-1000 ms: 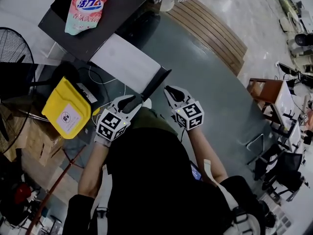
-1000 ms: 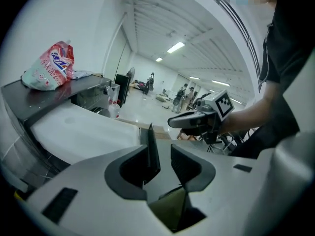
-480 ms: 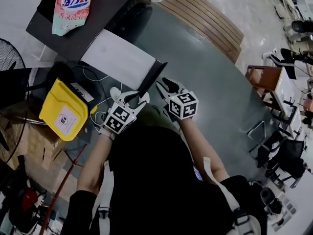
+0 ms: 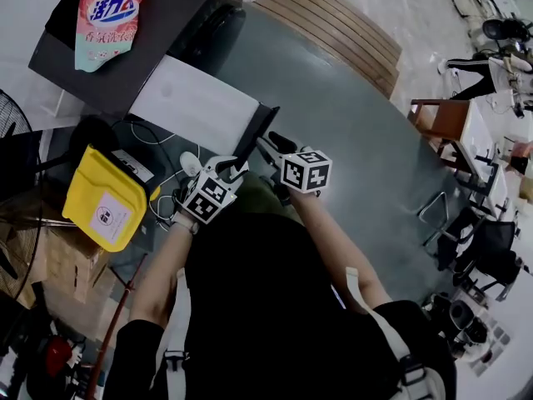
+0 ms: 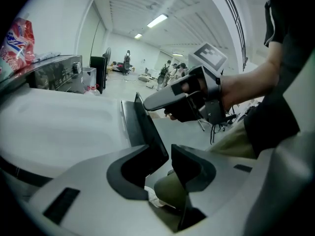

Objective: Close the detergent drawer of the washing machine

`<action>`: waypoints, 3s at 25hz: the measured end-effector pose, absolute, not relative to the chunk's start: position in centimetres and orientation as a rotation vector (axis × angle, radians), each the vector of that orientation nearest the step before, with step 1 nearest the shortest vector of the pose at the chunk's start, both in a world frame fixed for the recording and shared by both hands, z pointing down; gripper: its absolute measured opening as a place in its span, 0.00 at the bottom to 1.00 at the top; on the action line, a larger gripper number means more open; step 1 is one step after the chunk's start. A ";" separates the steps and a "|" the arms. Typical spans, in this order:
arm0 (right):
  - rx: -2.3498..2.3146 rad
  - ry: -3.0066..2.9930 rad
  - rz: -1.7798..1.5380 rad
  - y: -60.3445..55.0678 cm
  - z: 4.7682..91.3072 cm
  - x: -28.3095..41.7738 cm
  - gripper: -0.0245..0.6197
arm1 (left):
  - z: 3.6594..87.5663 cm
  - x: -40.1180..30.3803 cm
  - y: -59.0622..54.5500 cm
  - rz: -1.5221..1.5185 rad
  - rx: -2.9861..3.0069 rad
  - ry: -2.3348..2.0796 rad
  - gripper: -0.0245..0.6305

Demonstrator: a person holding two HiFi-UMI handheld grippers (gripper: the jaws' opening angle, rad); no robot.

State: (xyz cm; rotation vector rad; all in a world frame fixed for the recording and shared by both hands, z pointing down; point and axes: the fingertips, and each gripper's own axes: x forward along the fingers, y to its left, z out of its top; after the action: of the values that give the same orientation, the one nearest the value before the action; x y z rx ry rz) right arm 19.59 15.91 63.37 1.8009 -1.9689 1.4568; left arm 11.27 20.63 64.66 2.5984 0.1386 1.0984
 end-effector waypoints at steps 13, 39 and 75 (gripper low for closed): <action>1.879 -1.870 1.584 15.3 64.4 19.2 0.26 | 64.9 11.4 20.9 1.072 2.563 0.211 0.18; 1.989 -1.876 1.589 12.0 60.6 17.4 0.22 | 61.2 9.5 17.4 0.967 2.579 0.280 0.17; 2.154 -1.840 1.501 3.1 59.4 11.1 0.20 | 60.4 3.0 7.9 0.928 2.652 0.295 0.16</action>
State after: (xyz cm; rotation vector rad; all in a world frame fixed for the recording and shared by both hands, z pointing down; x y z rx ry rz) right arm 11.15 3.13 59.38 2.1541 -1.8395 1.5008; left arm 3.01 7.90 60.35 2.6516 0.2949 0.9281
